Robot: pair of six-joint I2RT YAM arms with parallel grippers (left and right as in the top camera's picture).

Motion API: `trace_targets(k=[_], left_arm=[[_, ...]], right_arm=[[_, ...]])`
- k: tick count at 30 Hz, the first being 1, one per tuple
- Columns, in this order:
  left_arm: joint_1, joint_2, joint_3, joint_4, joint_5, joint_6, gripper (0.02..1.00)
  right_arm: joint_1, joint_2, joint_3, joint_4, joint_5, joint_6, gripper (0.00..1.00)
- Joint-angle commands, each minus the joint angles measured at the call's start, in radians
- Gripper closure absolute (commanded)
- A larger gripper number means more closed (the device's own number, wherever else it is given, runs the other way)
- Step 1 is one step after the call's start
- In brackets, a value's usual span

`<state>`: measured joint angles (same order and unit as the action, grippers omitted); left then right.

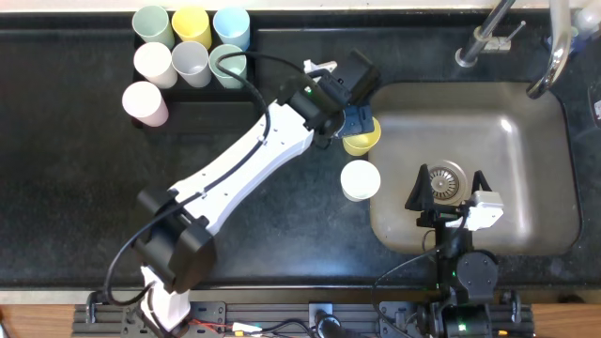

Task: Store Cups

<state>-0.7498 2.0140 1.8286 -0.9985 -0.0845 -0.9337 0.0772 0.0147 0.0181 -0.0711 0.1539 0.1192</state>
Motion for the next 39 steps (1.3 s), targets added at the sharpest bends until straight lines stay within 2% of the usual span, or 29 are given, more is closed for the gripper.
trace_targets(k=[1,14,15,16,17,19,20,21,22,23,24,33,39], left_arm=[[0.005,0.054,0.006,0.000,0.068,-0.027,0.018],[0.011,0.098,0.006,0.000,0.091,-0.045,0.018],[0.014,0.099,0.006,0.000,0.091,-0.045,0.062],[0.016,0.103,0.006,-0.001,0.091,-0.056,0.165],[0.018,0.106,0.005,-0.002,0.091,-0.068,0.332],[0.021,0.113,0.005,-0.001,0.092,-0.073,0.476],[0.021,0.117,0.005,-0.001,0.091,-0.081,0.647],[0.021,0.120,0.005,0.000,0.091,-0.090,0.770],[0.023,0.120,0.005,0.002,0.091,-0.090,0.829],[0.024,0.120,0.005,0.004,0.087,-0.090,0.932],[0.027,0.120,0.006,0.008,0.082,-0.089,0.982],[0.110,0.003,0.013,-0.037,0.041,-0.089,0.982],[0.301,-0.177,0.013,-0.235,0.035,-0.097,0.982]], right_arm=[[-0.005,-0.008,-0.013,0.006,-0.003,0.005,0.003],[-0.005,-0.008,-0.013,0.006,-0.003,0.005,0.003],[-0.005,-0.008,-0.013,0.005,-0.003,0.005,0.003],[-0.005,-0.008,-0.013,0.005,-0.003,0.005,0.003],[-0.005,-0.008,-0.013,0.005,-0.003,0.005,0.005],[-0.005,-0.008,-0.013,0.005,-0.003,0.005,0.003],[-0.005,-0.008,-0.013,0.005,-0.003,0.005,0.003],[-0.005,-0.008,-0.013,0.006,-0.003,0.005,0.003],[-0.005,-0.008,-0.013,0.006,-0.003,0.005,0.003],[-0.005,-0.008,-0.013,0.006,-0.003,0.005,0.003],[-0.005,-0.008,-0.013,0.005,-0.003,0.005,0.003],[-0.005,-0.008,-0.013,0.005,-0.003,0.005,0.003],[-0.005,-0.008,-0.013,0.005,-0.003,0.005,0.005]])
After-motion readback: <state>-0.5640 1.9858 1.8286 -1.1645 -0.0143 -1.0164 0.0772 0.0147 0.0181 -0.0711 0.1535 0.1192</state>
